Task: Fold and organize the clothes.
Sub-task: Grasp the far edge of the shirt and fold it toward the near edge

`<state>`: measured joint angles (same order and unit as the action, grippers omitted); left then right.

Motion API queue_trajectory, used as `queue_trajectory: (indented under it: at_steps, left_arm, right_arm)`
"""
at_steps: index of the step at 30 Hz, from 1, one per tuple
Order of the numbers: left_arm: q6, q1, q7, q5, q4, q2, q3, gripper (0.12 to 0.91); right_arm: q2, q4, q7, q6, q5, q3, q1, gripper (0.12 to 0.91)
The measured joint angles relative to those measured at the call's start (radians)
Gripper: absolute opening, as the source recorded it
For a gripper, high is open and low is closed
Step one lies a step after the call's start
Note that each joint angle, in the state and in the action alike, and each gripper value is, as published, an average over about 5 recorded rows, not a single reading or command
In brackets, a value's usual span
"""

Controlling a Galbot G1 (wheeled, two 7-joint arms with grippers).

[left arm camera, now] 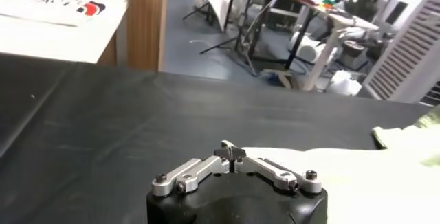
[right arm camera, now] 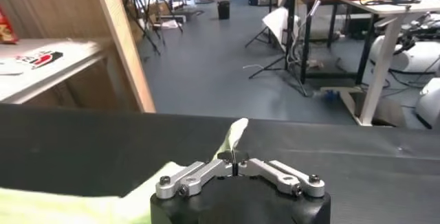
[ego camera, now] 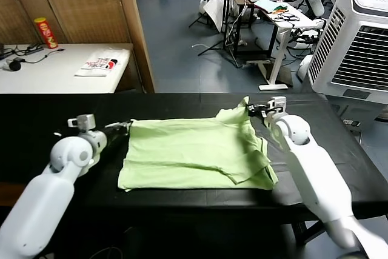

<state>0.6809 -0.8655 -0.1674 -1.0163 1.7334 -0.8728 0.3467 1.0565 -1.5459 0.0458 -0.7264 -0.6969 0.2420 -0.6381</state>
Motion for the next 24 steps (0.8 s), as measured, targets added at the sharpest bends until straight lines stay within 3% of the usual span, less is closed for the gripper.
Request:
queue_trajectory:
  at_steps: [11,24]
  left_arm:
    - [0.000,-0.196,-0.039,-0.026,0.199,0.107,0.083,0.125]
    - [0.007,-0.349,-0.042,0.026,0.310,0.114,0.125,0.125]
  right_arm:
    - [-0.114,-0.243,0.031,-0.011,-0.025,0.067,-0.218,0.126]
    - [-0.148,-0.367,0.039,-0.011,-0.017,0.114,-0.390,0.126]
